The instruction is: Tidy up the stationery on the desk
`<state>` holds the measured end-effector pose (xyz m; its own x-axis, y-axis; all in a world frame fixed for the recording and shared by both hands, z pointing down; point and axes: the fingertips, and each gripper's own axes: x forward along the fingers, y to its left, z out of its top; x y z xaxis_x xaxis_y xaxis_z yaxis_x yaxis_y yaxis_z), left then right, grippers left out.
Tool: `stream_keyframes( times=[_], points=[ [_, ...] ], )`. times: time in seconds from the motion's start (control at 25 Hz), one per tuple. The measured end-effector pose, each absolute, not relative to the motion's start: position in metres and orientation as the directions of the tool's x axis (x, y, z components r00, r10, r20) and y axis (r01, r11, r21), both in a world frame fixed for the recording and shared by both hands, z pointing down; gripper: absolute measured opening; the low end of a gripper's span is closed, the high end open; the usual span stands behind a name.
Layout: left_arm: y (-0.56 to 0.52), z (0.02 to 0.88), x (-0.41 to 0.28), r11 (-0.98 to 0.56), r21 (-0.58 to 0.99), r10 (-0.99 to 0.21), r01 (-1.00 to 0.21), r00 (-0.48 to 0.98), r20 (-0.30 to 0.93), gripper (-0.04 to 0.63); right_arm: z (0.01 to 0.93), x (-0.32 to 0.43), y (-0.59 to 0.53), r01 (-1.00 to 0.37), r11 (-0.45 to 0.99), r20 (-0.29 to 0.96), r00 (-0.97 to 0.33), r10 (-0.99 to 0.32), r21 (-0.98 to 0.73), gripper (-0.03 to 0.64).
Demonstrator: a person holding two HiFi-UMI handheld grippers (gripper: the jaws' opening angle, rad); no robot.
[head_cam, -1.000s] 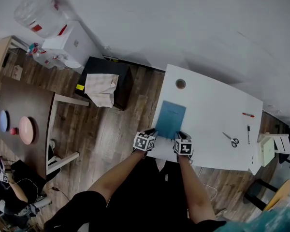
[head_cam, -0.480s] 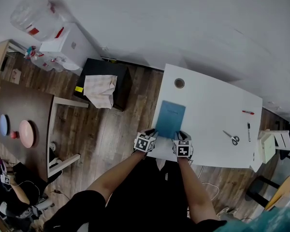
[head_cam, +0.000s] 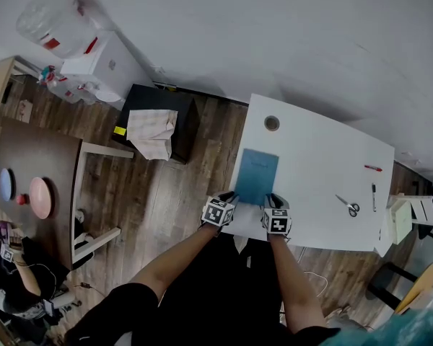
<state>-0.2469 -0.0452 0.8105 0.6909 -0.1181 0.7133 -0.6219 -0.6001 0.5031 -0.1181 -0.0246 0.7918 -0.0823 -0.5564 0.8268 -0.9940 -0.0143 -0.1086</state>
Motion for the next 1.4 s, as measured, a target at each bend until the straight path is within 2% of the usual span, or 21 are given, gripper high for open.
stream_keyframes(
  times=[0.72,0.92,1.04,1.12,1.2,1.4],
  points=[
    [-0.044,0.801,-0.255,-0.577,0.533,-0.125,-0.619,0.711,0.692,0.081,0.784,-0.117,-0.009,-0.989,-0.087,0.827,-0.048,-0.56,-0.117,0.086],
    [-0.031,0.783,-0.257,-0.574,0.587,-0.112,-0.571,0.765,0.635,0.08,0.757,-0.105,0.018,-0.958,-0.186,0.777,-0.056,-0.627,-0.22,0.086],
    [-0.016,0.772,-0.241,-0.632,0.579,-0.091,-0.515,0.791,0.605,0.078,0.737,-0.087,0.038,-0.937,-0.24,0.745,-0.029,-0.667,-0.252,0.084],
    [-0.007,0.76,-0.225,-0.679,0.558,-0.088,-0.477,0.807,0.584,0.031,0.724,-0.069,0.053,-0.924,-0.273,0.726,-0.006,-0.688,-0.267,0.08],
    [0.004,0.745,-0.205,-0.708,0.554,-0.075,-0.438,0.827,0.557,0.015,0.712,-0.047,0.067,-0.898,-0.32,0.703,0.018,-0.71,-0.301,0.063],
    [0.037,0.719,-0.141,-0.739,0.548,-0.046,-0.392,0.84,0.54,0.014,0.69,0.022,0.097,-0.857,-0.358,0.634,0.047,-0.772,-0.371,0.044]
  ],
)
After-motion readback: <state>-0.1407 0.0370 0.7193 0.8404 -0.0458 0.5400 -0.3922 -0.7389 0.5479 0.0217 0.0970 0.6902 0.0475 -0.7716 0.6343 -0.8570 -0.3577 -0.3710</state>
